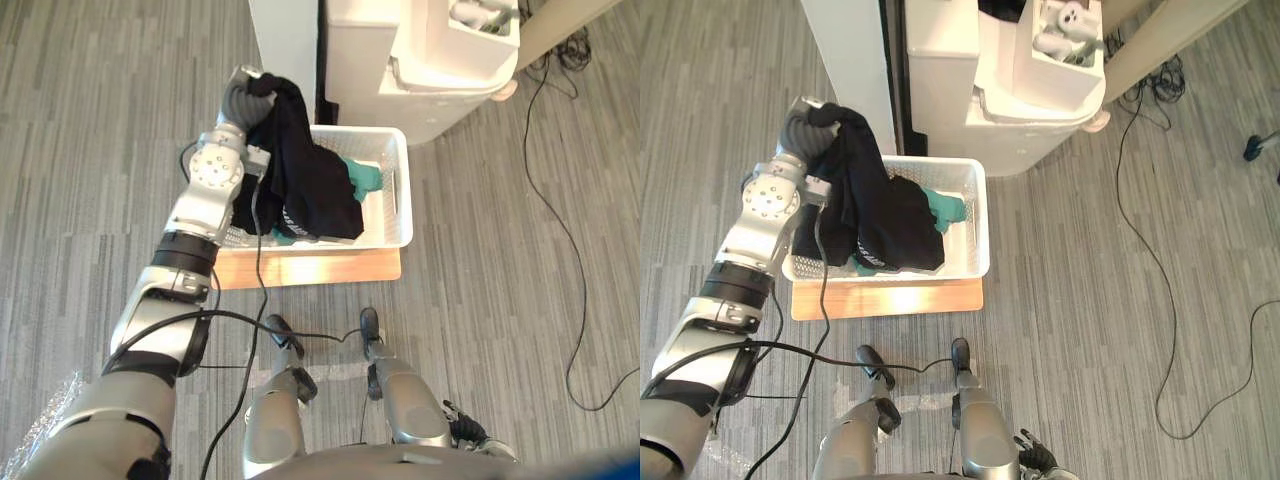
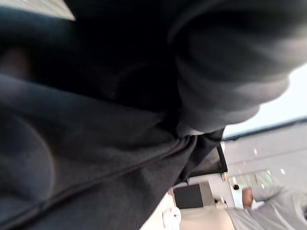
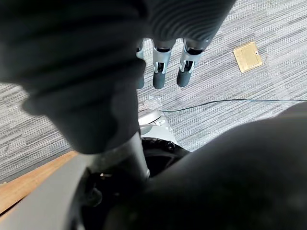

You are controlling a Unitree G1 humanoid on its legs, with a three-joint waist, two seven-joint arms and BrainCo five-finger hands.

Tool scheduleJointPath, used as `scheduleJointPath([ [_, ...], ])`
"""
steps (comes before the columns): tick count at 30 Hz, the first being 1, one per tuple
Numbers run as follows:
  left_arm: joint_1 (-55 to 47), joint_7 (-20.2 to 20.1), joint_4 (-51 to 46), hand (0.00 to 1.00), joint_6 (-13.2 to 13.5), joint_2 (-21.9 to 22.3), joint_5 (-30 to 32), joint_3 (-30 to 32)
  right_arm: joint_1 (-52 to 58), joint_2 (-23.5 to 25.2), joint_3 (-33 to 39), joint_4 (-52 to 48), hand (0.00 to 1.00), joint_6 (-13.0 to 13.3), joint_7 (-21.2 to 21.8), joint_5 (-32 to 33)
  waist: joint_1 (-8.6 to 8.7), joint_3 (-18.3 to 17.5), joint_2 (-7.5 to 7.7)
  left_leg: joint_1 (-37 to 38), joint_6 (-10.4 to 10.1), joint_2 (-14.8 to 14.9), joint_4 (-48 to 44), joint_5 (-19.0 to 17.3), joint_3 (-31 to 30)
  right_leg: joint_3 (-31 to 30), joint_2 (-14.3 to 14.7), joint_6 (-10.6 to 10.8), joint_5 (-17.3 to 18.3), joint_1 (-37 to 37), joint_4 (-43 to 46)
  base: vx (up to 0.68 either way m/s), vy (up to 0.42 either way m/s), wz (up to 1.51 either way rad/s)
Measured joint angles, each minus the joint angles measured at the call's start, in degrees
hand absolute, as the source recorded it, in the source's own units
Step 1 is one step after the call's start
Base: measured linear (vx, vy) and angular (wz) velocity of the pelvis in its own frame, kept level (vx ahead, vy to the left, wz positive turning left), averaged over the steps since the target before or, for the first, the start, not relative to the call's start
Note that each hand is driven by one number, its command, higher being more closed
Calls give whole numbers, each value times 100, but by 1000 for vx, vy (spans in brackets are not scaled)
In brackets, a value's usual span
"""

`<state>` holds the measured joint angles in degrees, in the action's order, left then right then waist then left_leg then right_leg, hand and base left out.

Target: Tidy the bed and pick cloth on bed and put in laundry

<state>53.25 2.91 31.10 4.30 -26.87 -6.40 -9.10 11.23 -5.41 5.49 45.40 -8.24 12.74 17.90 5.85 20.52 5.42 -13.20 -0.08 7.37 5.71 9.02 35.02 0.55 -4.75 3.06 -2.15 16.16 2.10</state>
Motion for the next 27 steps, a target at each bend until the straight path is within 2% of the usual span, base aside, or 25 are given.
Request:
scheduleJointPath([
  [4, -5, -53, 0, 100, -2, 267, -543, 8, 4, -44, -20, -144, 0, 43, -8, -1, -26, 138, -72, -91, -1, 6, -5, -1, 73, -34, 2, -20, 27, 185, 149, 20, -3, -8],
  [8, -269, -42, 1, 100, -40, 499, -630, 54, -5, -48, -23, -243, 0, 86, -60, 0, -45, 236, -91, -151, -41, 21, -6, -25, 109, -42, 9, -38, 102, 353, 335, 5, -5, -2],
  [9, -372, 1, 22, 0, -57, 606, -583, 113, 4, -51, -26, -279, 0, 89, -68, -1, -48, 247, -98, -158, -42, 25, -6, -24, 117, -42, 12, -44, 122, 373, 361, 0, 0, 0],
  [13, -527, 79, 32, 0, -209, 759, -516, 319, -7, -88, -83, -311, 0, 118, -78, -2, -64, 255, -111, -166, -43, 40, -7, -25, 188, -69, 21, -55, 208, 482, 520, 33, -13, -5],
  [17, -528, 160, 159, 0, -415, 792, -287, 470, -15, -191, -170, -393, 0, 181, -143, -2, -62, 312, -205, -169, -47, 46, -6, -31, 204, -71, 22, -71, 278, 537, 626, 53, -10, -1],
  [24, -526, 207, 179, 0, -661, 783, -301, 512, -13, -198, -169, -401, 0, 186, -172, -4, -69, 321, -220, -117, -57, 52, -6, -40, 192, 13, 3, -67, 400, 538, 806, 77, -3, 4],
  [27, -525, 164, 179, 0, -680, 721, -291, 524, -8, -201, -168, -401, 0, 186, -176, -6, -74, 321, -221, -38, -94, 48, -6, -68, 199, 45, -8, -85, 472, 522, 916, 81, -1, 0],
])
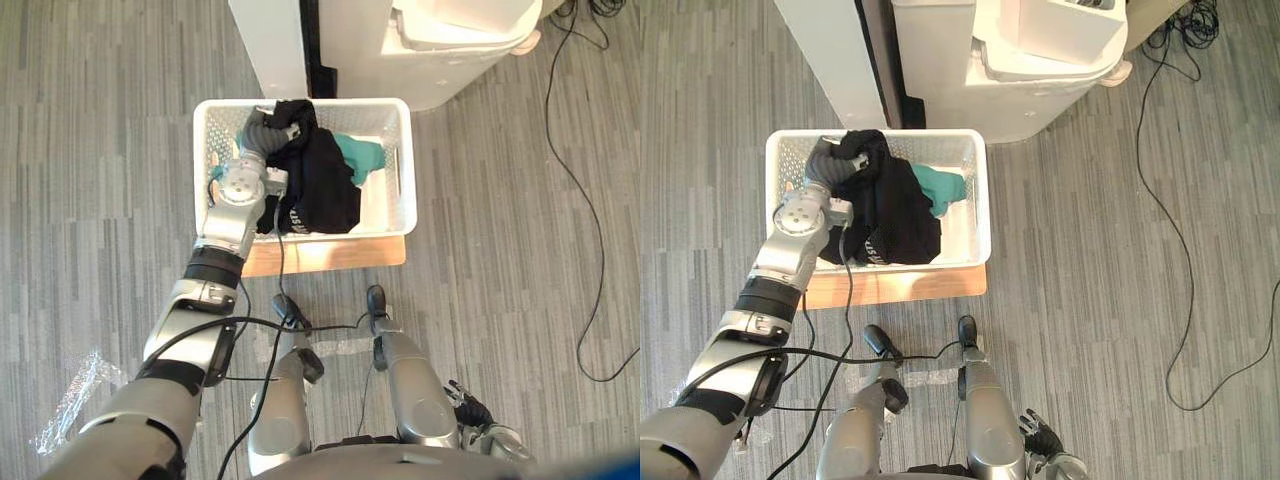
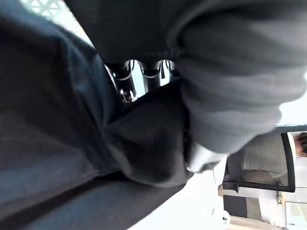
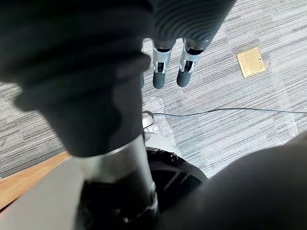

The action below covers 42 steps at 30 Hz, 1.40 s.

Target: Tidy the bed and pick cloth on bed and put in laundry

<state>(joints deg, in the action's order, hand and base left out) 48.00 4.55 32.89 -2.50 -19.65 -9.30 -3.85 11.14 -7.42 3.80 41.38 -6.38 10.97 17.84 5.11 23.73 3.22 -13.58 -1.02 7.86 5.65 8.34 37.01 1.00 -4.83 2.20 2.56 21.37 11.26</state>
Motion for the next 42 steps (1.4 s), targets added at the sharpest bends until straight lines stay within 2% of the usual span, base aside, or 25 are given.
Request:
scheduleJointPath([
  [5, 0, -241, 0, 0, -170, -123, -10, 0, 24, -7, 14, 2, 0, -6, -5, -24, 15, -6, -33, 149, -29, -7, 2, -20, -14, 74, -21, -9, 107, -123, 81, 89, -17, 3],
  [9, -2, -474, 14, 0, -173, -148, -5, -2, 29, -37, 27, 31, 0, -7, -4, -54, 22, -15, -90, 286, -2, -17, 1, 4, -89, 159, -41, -5, 146, -293, 81, 72, -13, 11],
  [13, -86, -1003, 15, 0, -216, -385, 319, -26, -16, -62, 128, 193, 0, -10, 28, -88, 55, -60, -195, 469, -9, -47, 2, 7, -159, 220, -70, 6, 175, -531, 34, 68, -11, 11],
  [14, -190, -1196, 15, 0, -308, -527, 450, -56, -19, -62, 214, 258, 0, -12, 79, -120, 111, -118, -270, 524, -9, -68, 2, 7, -205, 254, -87, 16, 168, -655, -58, 68, -4, 10],
  [15, -217, -1241, 15, 0, -332, -560, 464, -70, -21, -64, 231, 275, 0, -13, 94, -123, 129, -132, -281, 539, -9, -72, 2, 7, -217, 262, -92, 19, 166, -681, -72, 77, 3, 17],
  [16, -331, -1401, 16, 0, -416, -675, 583, -74, -42, -72, 275, 368, 0, -18, 143, -124, 182, -183, -329, 613, -19, -86, 2, 16, -284, 302, -107, 38, 152, -806, -134, 67, 9, 12],
  [19, -565, -1726, 17, 0, -566, -941, 633, -78, -70, -75, 440, 688, 0, -97, 205, -189, 188, -452, -421, 770, -23, -93, 2, 19, -349, 380, -108, 88, 81, -1102, -361, 60, 11, 15],
  [23, -792, -2064, 15, 0, -571, -1300, 522, -70, -58, -82, 611, 990, 0, -191, 226, -352, 189, -814, -517, 949, -52, -96, 13, -2, -498, 513, -105, 97, 33, -1456, -594, 35, 16, 18],
  [27, -1166, -2205, -35, 0, -542, -1505, 45, 76, 2, -77, 704, 1102, 0, -230, 214, -465, 174, -1073, -611, 1093, -140, -114, 39, -73, -637, 608, -106, 102, 10, -1758, -880, -11, 23, 13],
  [33, -2353, -2185, -141, 0, -416, -1403, -876, 669, 42, -41, 810, 1157, 0, -324, 244, -751, 147, -1284, -582, 1336, -131, -149, 42, -151, -735, 720, -115, 129, -21, -2184, -1155, 37, 16, 9],
  [37, -3272, -2145, 32, 0, -410, -808, -1404, 1072, 125, -38, 868, 1378, 0, -330, 278, -805, -89, -1486, -502, 1501, -131, -192, 42, -239, -788, 809, -125, 159, -41, -2475, -1293, 98, 3, 13],
  [42, -4259, -1950, 575, 0, -269, -171, -1193, 1310, 174, -36, 871, 1471, 0, -331, 459, -975, -256, -1605, -380, 1704, -127, -235, 42, -295, -796, 839, -154, 162, 4, -2695, -1328, 98, 0, 0],
])
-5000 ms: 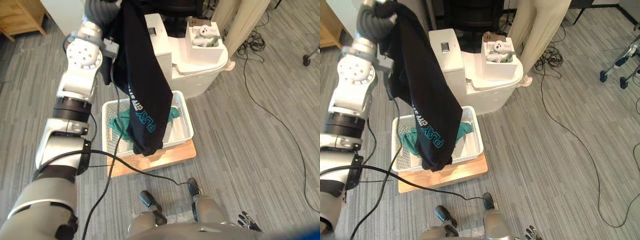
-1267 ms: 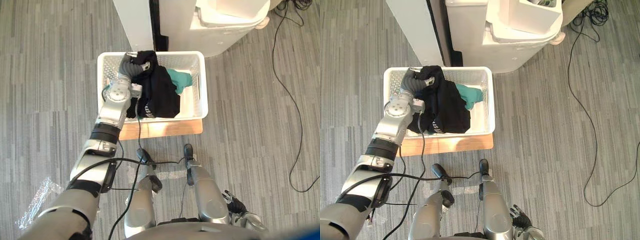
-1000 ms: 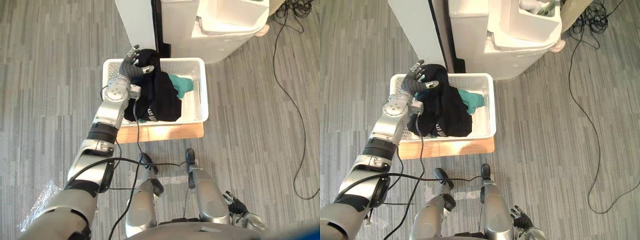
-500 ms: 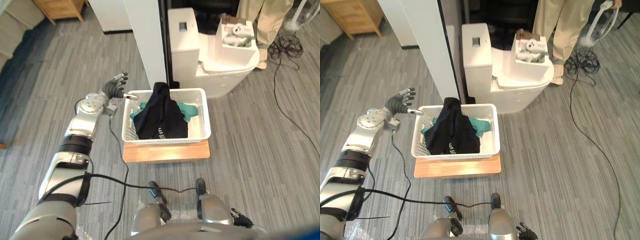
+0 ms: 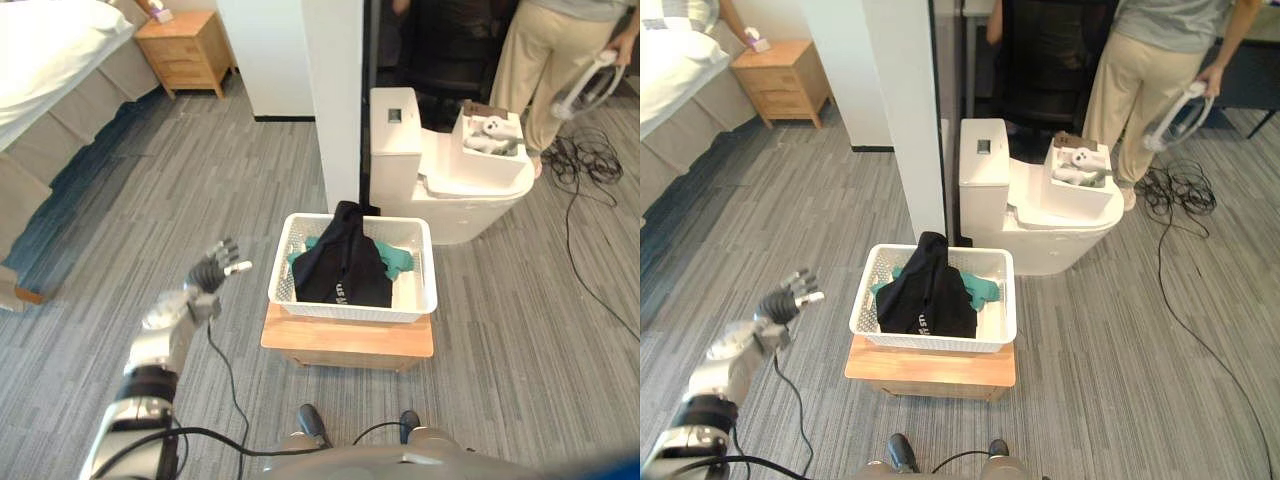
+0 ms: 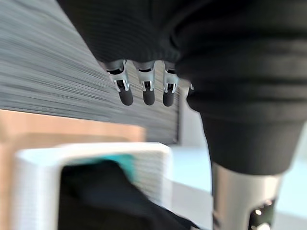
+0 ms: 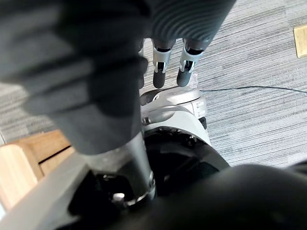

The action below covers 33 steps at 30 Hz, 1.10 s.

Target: Tidy the bed and pick cloth on bed and put in laundry

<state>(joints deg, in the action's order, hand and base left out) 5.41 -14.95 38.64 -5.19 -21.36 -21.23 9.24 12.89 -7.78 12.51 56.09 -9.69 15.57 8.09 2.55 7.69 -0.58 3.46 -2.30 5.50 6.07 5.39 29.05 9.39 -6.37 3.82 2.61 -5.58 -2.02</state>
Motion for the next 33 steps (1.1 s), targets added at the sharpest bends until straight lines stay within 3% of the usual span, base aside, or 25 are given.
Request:
scheduleJointPath([
  [5, -692, -9, 664, 0, 58, 741, 3, 166, 20, -3, 21, 8, 0, 12, 33, -61, -40, -11, 11, 198, -58, -22, 1, -56, 10, 0, 2, -9, 80, -193, -3, 40, -2, -1],
  [13, -1326, 75, 1367, 0, 121, 1343, 86, 713, 67, 5, 74, 71, 0, 42, 31, -176, -89, -150, 9, 359, -109, 58, 2, -115, 21, 18, 13, -9, 187, -325, 52, 0, 0, 0],
  [17, -1465, 328, 1498, 0, 37, 1644, 737, 1022, 108, 65, 192, 171, 0, 248, 2, -279, -209, -189, 30, 377, -141, 58, 1, -153, 31, 37, 11, 23, 284, -322, 110, 2, -1, 4],
  [21, -1625, 735, 1508, 0, -229, 1776, 1529, 1223, 126, 91, 192, 206, 0, 311, -42, -325, -208, -277, 52, 386, -150, 58, 1, -186, 61, 31, 9, 22, 300, -322, 111, 32, 3, -3],
  [23, -1695, 930, 1524, 0, -351, 1837, 2136, 1251, 130, 95, 189, 209, 0, 484, -51, -674, -226, -288, 50, 432, -159, 60, 1, -202, 112, 7, 9, 11, 294, -346, 139, 59, 4, -8],
  [27, -1693, 997, 1620, 0, -468, 1836, 2317, 1224, 144, 87, 73, 223, 0, 693, -193, -844, -222, -306, 44, 478, -156, 62, 1, -210, 129, 0, 9, 20, 300, -389, 127, 51, -2, -3],
  [33, -1659, 858, 1670, 0, -463, 1783, 2401, 1105, 144, 82, -19, 223, 0, 697, -235, -843, -224, -309, 43, 507, -171, 63, 1, -219, 155, -43, 14, 20, 300, -400, 107, 26, -3, -4],
])
